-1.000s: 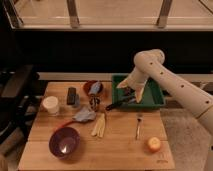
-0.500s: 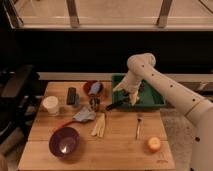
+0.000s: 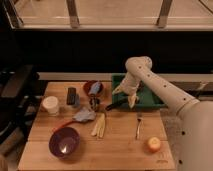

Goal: Place brush in tray

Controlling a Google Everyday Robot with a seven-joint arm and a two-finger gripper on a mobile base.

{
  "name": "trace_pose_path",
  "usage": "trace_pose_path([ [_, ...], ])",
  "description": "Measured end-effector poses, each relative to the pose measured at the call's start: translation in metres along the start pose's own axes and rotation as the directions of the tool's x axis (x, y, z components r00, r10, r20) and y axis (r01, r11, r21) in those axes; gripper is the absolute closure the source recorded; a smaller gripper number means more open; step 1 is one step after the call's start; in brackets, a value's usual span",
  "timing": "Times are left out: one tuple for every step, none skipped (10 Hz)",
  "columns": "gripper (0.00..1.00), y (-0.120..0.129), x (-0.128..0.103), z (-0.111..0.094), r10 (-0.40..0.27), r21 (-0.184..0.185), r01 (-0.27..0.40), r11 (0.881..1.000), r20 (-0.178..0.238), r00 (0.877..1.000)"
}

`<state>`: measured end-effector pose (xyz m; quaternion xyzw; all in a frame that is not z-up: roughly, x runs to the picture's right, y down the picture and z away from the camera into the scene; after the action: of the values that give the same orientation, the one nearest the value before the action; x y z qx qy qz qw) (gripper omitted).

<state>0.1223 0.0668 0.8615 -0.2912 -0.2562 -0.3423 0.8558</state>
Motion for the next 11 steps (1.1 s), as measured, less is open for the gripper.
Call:
trace_pose_path([
  [0.25, 0.001, 0.0, 0.003, 0.002, -0.006, -0.002, 1.0, 0.006, 1.0],
  [0.32, 0.002, 0.0, 0.004, 0.004, -0.012, -0.004, 1.0, 0.011, 1.0],
  [0.43, 0.002, -0.001, 0.007, 0.006, -0.019, -0.006, 1.0, 0.017, 1.0],
  [0.55, 0.003, -0.003, 0.01, 0.006, -0.029, -0.005, 1.0, 0.024, 1.0],
  [0.61, 0.004, -0.004, 0.011, 0.005, -0.039, -0.004, 0.999, 0.028, 1.0],
  [0.72, 0.003, -0.005, 0.014, 0.003, -0.042, -0.002, 0.999, 0.031, 1.0],
  [0.84, 0.003, -0.007, 0.016, 0.0, -0.047, 0.001, 0.999, 0.033, 0.999],
  [0.92, 0.004, -0.007, 0.016, 0.001, -0.048, 0.001, 0.999, 0.03, 1.0],
  [0.99, 0.005, -0.008, 0.011, -0.008, -0.043, 0.009, 0.999, 0.011, 1.0],
  [1.0, 0.001, -0.009, -0.001, -0.025, -0.025, 0.024, 0.999, -0.019, 1.0],
  [1.0, 0.004, -0.01, -0.016, -0.031, -0.019, 0.031, 0.999, -0.044, 0.999],
])
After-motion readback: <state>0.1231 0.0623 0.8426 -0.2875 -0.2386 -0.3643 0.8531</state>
